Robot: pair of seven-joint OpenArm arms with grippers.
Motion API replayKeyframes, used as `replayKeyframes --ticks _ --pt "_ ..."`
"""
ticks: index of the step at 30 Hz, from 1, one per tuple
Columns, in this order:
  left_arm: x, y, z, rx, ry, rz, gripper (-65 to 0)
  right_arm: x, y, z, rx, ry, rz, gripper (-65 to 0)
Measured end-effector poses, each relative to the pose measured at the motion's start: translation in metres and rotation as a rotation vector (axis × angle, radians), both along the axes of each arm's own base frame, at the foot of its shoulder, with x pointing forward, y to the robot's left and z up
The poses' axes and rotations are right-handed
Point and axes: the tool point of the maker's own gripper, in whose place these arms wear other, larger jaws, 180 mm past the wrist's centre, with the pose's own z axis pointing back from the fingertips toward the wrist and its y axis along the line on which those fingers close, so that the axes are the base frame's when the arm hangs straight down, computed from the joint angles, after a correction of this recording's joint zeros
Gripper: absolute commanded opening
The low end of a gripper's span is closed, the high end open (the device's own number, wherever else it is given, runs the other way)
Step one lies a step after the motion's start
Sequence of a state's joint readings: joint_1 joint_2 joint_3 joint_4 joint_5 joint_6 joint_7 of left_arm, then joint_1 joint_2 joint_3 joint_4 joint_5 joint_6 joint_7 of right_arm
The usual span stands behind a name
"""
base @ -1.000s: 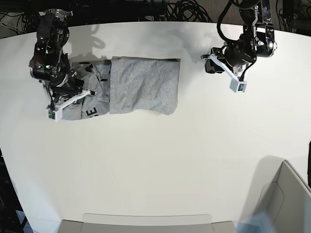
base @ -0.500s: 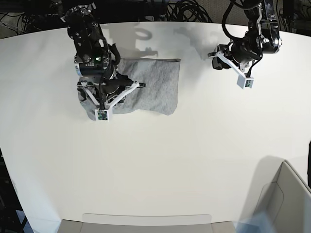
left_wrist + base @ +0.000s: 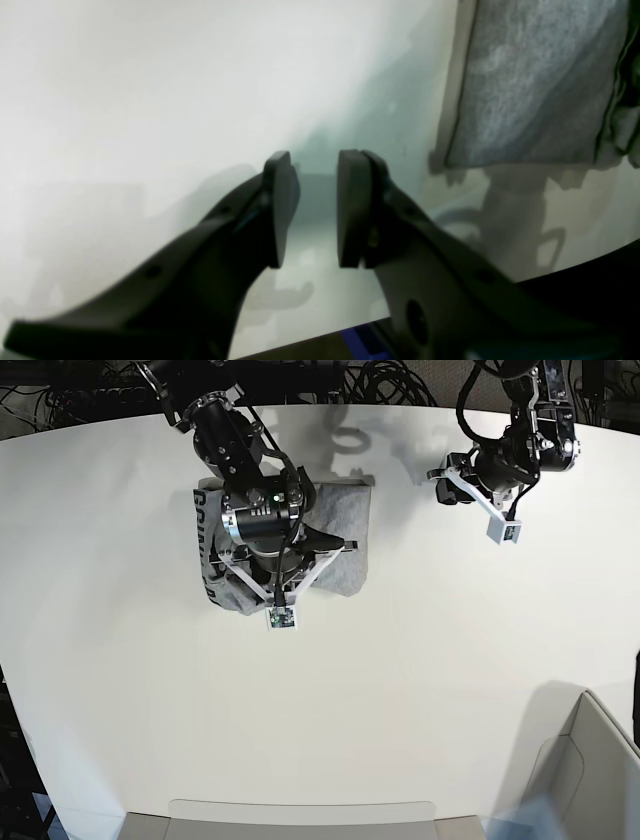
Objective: Fold the T-shirt properly
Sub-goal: 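Grasp the folded grey bundle with the right gripper and flip it over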
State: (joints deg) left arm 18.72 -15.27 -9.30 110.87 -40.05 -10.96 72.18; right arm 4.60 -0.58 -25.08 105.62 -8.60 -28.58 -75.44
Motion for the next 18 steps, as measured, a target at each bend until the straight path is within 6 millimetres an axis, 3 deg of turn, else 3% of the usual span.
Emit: replayKeyframes --ticks 5,12,18 --pt "0.000 0.003 0.000 0.011 0.001 -0.008 -49.4 0.007 0.004 -0.022 -0.039 0.071 -0.007 -63.8" --pt "0.003 0.002 0.002 0.010 -0.008 -0.007 -49.4 -0.001 0.028 -0.036 -0.021 0.134 0.018 -37.2" --pt "0.003 0.003 0.002 0.011 -0.008 -0.007 -49.4 -0.021 0.072 -0.031 -0.036 0.115 0.186 -35.7"
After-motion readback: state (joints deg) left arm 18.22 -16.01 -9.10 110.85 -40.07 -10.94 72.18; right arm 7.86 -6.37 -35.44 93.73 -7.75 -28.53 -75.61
